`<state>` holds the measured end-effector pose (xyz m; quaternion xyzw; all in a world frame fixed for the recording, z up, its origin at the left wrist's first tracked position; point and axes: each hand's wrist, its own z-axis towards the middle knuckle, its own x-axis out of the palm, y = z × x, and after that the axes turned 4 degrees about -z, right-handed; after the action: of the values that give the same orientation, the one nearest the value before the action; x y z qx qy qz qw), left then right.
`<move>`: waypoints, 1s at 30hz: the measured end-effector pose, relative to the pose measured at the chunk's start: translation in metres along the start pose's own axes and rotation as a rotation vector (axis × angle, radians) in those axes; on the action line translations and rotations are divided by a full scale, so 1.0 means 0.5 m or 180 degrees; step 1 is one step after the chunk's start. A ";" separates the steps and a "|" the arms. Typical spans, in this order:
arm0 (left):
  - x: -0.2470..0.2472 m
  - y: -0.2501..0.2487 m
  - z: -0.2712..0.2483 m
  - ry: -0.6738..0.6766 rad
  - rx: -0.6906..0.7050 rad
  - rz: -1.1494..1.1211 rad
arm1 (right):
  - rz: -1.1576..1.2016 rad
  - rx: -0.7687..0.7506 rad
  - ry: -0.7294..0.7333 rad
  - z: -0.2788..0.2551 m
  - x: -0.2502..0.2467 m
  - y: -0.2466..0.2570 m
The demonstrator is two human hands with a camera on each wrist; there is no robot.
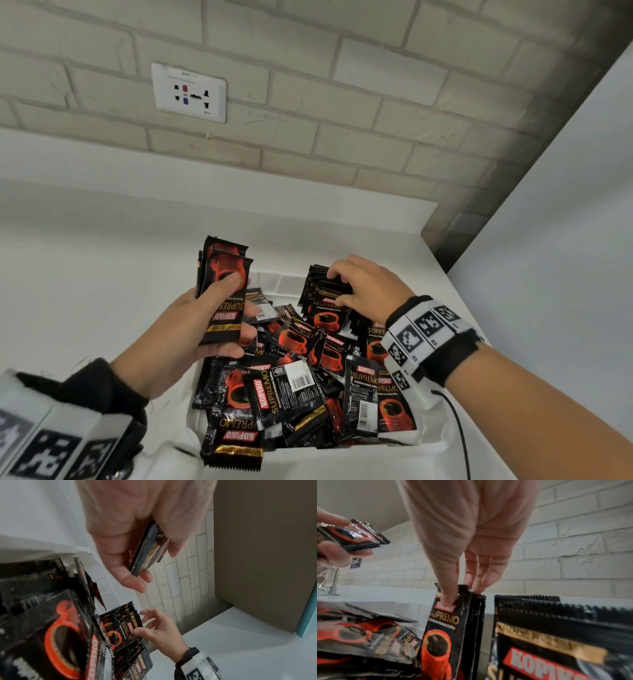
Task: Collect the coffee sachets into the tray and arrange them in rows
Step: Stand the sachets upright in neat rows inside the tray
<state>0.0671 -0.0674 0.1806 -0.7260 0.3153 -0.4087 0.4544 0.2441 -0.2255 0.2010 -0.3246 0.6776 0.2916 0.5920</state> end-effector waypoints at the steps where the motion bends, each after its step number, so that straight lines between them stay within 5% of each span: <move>1: 0.000 -0.002 0.001 -0.0016 -0.0036 -0.0019 | -0.0020 0.0012 -0.0037 0.008 0.000 0.004; 20: 0.002 0.003 0.038 0.0072 -0.0720 -0.0236 | -0.0304 0.0274 0.0770 0.068 -0.018 0.017; 30: 0.022 0.007 0.024 0.0259 -0.0799 -0.0562 | -0.0482 0.0236 0.0377 0.003 -0.055 0.023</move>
<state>0.0828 -0.0730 0.1779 -0.7848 0.3171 -0.4335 0.3092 0.2385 -0.2149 0.2282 -0.3695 0.6952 0.2010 0.5829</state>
